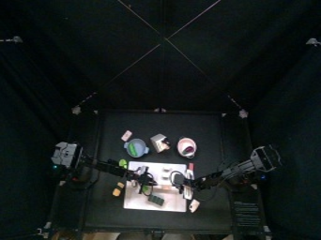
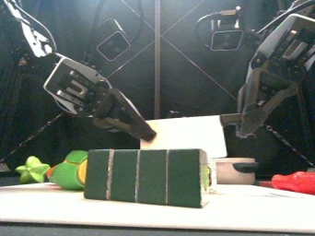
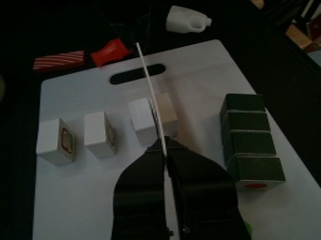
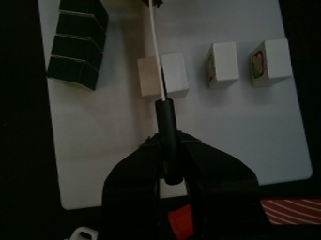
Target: Cut bottom half of sushi in half
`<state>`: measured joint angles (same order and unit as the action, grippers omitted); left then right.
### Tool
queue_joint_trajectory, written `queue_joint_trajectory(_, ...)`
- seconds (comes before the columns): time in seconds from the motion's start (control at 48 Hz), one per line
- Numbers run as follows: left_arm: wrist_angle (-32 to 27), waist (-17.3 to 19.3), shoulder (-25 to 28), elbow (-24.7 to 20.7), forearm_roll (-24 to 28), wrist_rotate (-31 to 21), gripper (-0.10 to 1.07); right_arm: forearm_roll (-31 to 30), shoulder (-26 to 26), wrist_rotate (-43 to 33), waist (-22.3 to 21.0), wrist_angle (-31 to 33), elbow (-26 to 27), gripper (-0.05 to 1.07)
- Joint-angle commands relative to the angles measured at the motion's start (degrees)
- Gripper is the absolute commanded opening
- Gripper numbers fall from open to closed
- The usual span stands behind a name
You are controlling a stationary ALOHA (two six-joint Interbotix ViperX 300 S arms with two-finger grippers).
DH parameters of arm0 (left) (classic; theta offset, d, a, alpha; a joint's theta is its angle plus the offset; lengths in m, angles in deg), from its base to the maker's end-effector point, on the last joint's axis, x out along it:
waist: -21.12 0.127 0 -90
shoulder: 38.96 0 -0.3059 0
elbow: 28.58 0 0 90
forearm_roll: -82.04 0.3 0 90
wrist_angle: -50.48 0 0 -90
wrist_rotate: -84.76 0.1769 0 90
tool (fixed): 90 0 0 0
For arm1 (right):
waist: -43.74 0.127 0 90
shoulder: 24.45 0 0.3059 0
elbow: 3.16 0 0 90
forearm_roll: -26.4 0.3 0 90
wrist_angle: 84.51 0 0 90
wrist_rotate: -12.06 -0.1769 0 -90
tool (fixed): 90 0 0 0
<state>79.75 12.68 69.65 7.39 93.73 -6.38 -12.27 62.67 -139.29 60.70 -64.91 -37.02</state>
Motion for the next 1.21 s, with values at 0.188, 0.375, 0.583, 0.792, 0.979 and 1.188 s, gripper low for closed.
queue_joint_trajectory(0.188, 0.97, -0.44, -1.32, -1.67, 0.18, 0.18, 0.29, -0.44, 3.16, 0.09, -0.97, 0.7, 1.41, 0.37)
queue_joint_trajectory(0.375, 0.97, -0.35, -0.79, -2.02, 0.18, 0.18, 0.29, -0.35, 2.99, -0.09, -0.97, 0.97, 1.05, 0.37)
queue_joint_trajectory(0.583, 0.97, -0.35, -0.09, -2.02, -0.18, 0.09, 0.29, -0.44, 2.29, -0.09, -0.97, 0.79, 1.05, 0.37)
queue_joint_trajectory(0.792, 0.97, -0.44, 0.53, -2.02, -1.49, 0.09, 0.29, -0.35, 1.14, -0.44, -0.97, 0.62, 1.05, 0.37)
queue_joint_trajectory(0.979, 0.97, -0.35, 1.49, -2.11, -1.76, 0.09, 0.29, -0.09, 0.09, -0.44, -0.97, 0.62, 1.23, 0.37)
queue_joint_trajectory(1.188, 0.97, -0.7, 3.69, -3.08, -2.81, -0.18, 0.29, 0.97, -1.67, -0.62, -0.88, 0.44, 1.05, 0.37)
